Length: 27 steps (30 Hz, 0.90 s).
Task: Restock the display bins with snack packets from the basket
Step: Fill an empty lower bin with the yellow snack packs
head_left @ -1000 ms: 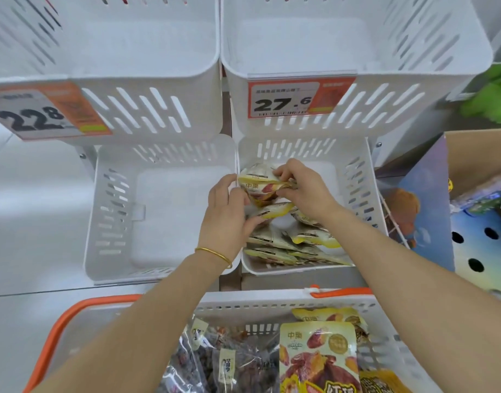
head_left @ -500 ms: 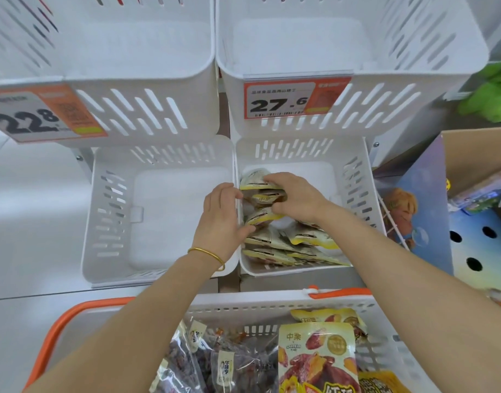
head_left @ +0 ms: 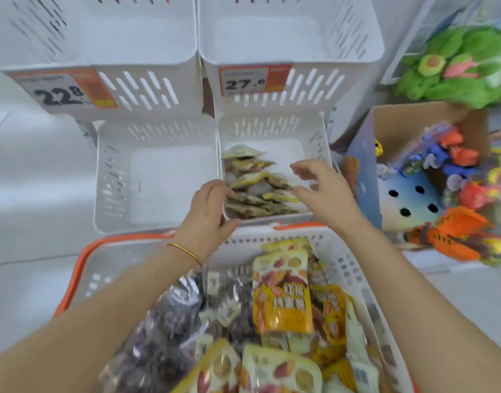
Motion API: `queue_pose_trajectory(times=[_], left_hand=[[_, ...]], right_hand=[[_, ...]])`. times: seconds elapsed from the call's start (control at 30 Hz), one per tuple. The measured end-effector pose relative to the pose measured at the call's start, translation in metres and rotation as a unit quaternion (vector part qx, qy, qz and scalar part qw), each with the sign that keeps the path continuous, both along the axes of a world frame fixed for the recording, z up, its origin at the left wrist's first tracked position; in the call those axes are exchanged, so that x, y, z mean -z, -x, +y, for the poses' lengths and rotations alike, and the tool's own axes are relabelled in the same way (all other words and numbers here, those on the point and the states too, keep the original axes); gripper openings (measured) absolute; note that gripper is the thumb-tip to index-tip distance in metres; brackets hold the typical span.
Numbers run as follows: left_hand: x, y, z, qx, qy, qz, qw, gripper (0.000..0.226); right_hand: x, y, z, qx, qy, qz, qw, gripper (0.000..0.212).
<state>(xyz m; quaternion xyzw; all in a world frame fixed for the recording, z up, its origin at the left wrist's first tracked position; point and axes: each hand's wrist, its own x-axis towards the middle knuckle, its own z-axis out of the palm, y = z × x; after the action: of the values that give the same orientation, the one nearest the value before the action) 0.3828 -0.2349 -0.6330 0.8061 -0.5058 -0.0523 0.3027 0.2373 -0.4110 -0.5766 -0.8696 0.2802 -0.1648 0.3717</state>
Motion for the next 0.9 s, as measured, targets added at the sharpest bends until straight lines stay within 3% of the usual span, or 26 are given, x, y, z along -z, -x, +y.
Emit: queue_pose_trajectory(times=[0.07, 0.17, 0.27, 0.4, 0.47, 0.6, 0.7, 0.77, 0.9], left_hand=[[-0.004, 0.021, 0.018, 0.042, -0.016, -0.005, 0.999, 0.051], [-0.010, 0.046, 0.040, 0.076, -0.052, 0.002, 0.996, 0.045], [-0.015, 0.064, 0.054, 0.109, -0.083, 0.016, 0.990, 0.046], [-0.018, 0.085, 0.064, 0.087, -0.094, 0.054, 0.990, 0.044], [-0.017, 0.091, 0.066, 0.061, -0.112, 0.102, 0.987, 0.044], [-0.019, 0.097, 0.066, 0.001, -0.157, 0.185, 0.970, 0.055], [-0.020, 0.099, 0.063, -0.022, -0.139, 0.268, 0.953, 0.069], [-0.022, 0.098, 0.060, -0.042, -0.113, 0.367, 0.923, 0.074], [-0.021, 0.084, 0.057, -0.100, -0.042, 0.467, 0.878, 0.066]], right_hand=[[-0.006, 0.032, 0.021, -0.006, -0.029, 0.033, 0.999, 0.026], [0.004, 0.065, 0.046, -0.039, 0.034, 0.222, 0.974, 0.015], [0.016, 0.079, 0.073, 0.021, 0.049, 0.315, 0.948, 0.031], [0.037, 0.084, 0.109, 0.080, 0.064, 0.307, 0.946, 0.069], [0.038, 0.086, 0.112, 0.101, 0.059, 0.295, 0.948, 0.072], [0.024, 0.090, 0.099, 0.084, -0.137, 0.222, 0.962, 0.045], [0.022, 0.095, 0.096, 0.086, -0.254, 0.109, 0.957, 0.034], [0.021, 0.094, 0.095, 0.087, -0.300, 0.038, 0.949, 0.028], [0.017, 0.087, 0.091, 0.056, -0.340, 0.021, 0.939, 0.019]])
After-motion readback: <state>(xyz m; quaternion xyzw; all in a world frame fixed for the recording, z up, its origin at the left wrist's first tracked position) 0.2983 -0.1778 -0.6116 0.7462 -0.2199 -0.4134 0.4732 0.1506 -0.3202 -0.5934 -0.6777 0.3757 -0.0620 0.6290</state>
